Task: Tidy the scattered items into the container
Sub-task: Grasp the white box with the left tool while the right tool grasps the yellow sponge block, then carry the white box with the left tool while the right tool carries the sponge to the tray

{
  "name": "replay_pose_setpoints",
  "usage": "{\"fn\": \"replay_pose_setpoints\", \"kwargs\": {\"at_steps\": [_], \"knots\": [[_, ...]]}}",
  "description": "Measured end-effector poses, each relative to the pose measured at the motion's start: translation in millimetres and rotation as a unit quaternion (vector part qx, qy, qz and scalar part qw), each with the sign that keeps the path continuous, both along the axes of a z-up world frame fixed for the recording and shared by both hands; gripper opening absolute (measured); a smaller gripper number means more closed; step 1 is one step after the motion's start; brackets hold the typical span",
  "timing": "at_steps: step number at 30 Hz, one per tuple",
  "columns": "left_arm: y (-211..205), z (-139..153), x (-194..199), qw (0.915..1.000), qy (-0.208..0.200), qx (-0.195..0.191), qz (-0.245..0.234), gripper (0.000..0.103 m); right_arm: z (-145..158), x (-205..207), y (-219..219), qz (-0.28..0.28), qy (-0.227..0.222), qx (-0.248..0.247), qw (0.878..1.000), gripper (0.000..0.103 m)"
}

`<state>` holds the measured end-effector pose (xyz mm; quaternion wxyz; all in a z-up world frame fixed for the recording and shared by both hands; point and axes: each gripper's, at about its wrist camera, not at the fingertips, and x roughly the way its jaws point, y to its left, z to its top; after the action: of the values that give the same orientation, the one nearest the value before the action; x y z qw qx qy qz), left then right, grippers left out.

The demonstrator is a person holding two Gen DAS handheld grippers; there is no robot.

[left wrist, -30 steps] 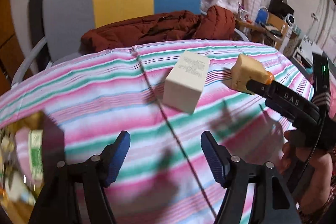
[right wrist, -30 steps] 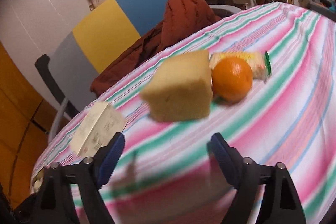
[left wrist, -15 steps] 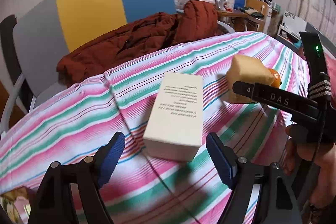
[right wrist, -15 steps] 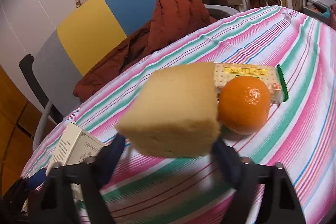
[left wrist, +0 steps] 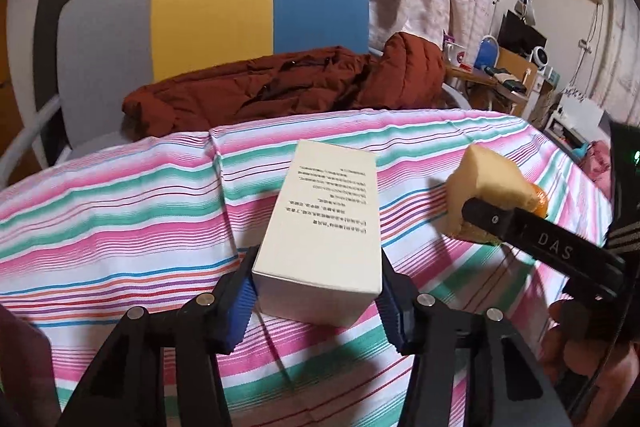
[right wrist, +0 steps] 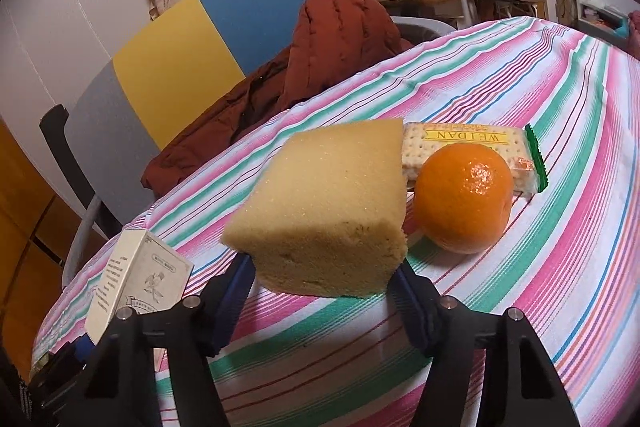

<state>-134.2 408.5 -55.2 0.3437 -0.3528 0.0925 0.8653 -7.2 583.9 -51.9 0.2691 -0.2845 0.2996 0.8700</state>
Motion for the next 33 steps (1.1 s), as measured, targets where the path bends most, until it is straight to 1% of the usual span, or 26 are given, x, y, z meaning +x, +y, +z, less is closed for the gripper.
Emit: {"fn": "replay_pose_setpoints", "kwargs": {"at_steps": [4, 11, 20, 24, 28, 30, 33], "knots": [[-5, -2, 11, 0.9998, 0.010, -0.007, 0.019, 0.051, 2, 2, -9, 0.013, -0.001, 0.008, 1.000, 0.065], [-20, -2, 38, 0.9997, 0.015, -0.005, 0.017, 0.051, 10, 12, -38, 0.039, -0.002, 0.035, 0.999, 0.065], [-40, -1, 63, 0.9995, 0.014, -0.001, 0.028, 0.050, 10, 41, -69, 0.052, -0.001, 0.036, 0.998, 0.065], [-55, -1, 71, 0.9992, 0.006, 0.010, 0.038, 0.050, 12, 49, -83, 0.062, -0.001, 0.048, 0.997, 0.065], [-75, 2, 84, 0.9979, 0.007, 0.025, 0.059, 0.050, 15, 56, -103, 0.084, -0.004, 0.063, 0.994, 0.064], [-88, 4, 93, 0.9968, 0.009, 0.038, 0.069, 0.050, 15, 61, -115, 0.099, -0.003, 0.064, 0.993, 0.064], [-108, 6, 102, 0.9955, -0.001, 0.050, 0.081, 0.050, 15, 70, -131, 0.116, 0.003, 0.055, 0.992, 0.063]]}}
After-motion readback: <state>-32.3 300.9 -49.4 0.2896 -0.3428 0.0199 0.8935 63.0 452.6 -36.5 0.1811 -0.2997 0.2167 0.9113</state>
